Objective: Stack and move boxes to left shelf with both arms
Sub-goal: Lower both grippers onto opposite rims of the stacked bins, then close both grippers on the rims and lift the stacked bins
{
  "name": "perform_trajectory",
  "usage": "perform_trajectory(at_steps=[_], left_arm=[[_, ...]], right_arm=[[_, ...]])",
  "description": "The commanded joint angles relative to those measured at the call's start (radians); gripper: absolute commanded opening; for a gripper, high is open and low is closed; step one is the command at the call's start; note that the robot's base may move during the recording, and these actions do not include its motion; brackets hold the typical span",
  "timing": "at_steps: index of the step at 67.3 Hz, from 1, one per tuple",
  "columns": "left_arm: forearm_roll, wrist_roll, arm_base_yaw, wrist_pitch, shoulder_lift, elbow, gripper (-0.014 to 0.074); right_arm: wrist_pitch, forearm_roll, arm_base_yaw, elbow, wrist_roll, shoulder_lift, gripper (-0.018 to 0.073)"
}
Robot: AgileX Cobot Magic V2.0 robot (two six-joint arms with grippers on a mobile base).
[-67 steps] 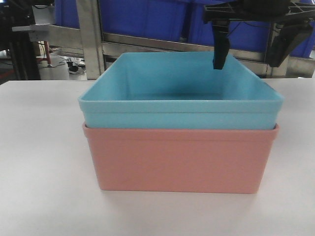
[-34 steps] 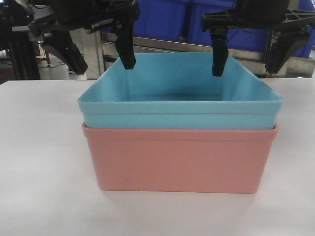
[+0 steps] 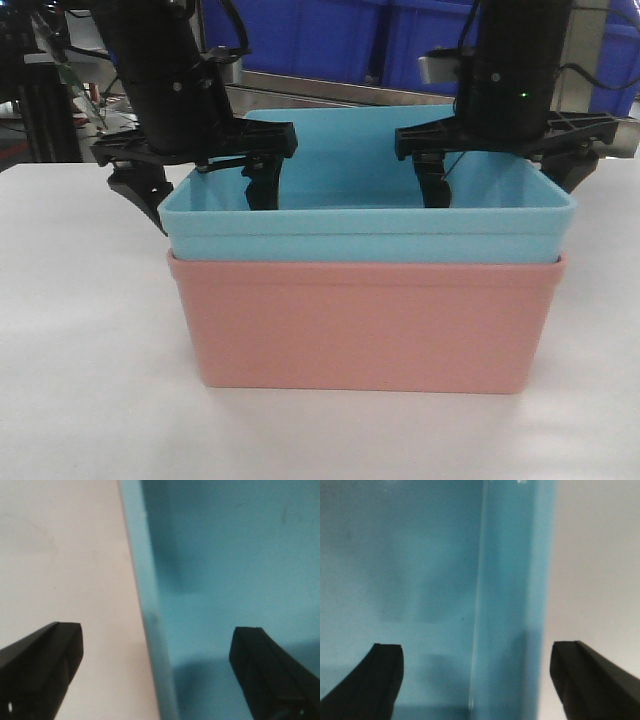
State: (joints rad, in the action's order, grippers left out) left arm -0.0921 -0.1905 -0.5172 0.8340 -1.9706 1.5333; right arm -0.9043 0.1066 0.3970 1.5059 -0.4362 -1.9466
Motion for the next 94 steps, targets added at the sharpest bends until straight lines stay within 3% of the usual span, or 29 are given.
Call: perform_trajectory(at_steps=[1,14,19,23,33,40,43,68,94], left_arm=[[0.004,0.001,-0.004,-0.027,0.03,0.027,0.0494],[0.004,0.001,-0.004,-0.021,0.008,0.027,0.0491],[0.002,0.001,-0.004,-0.021,0.008,0.027,0.0454],[-0.002,0.001,-0.004,-0.021,0.008,0.027,0.0398],[-0.002,0.001,-0.004,-0.021,0.008,0.027,0.0184],[-0.016,-0.001,-0.004,-0.019,0.008,0.027,0.0036],[-0.028,-0.001,-0.004,-0.019,0.008,0.027,-0.0021],[-0.022,-0.036,-0.004,0.029,0.035,0.04,-0.0003],[0.005,-0.13,-0.006,0.054,0.297,0.04,-0.0003]], right_arm=[[0.032,0.019,-0.002,0.03,0.014,0.027,0.0624],[0.047,0.022,-0.002,0.029,0.014,0.012,0.062],[0.049,0.022,-0.002,0.029,0.014,0.012,0.0575],[0.045,0.022,-0.002,0.029,0.014,0.012,0.0512],[0.032,0.022,-0.002,0.029,0.014,0.012,0.0195],[0.023,0.022,-0.002,0.029,0.015,0.012,0.0037],[0.021,0.022,-0.002,0.029,0.015,0.012,0.0055],[-0.004,0.023,-0.002,0.029,0.014,0.054,0.0055],[-0.01,0.052,-0.002,0.029,0.003,0.271,0.0055]])
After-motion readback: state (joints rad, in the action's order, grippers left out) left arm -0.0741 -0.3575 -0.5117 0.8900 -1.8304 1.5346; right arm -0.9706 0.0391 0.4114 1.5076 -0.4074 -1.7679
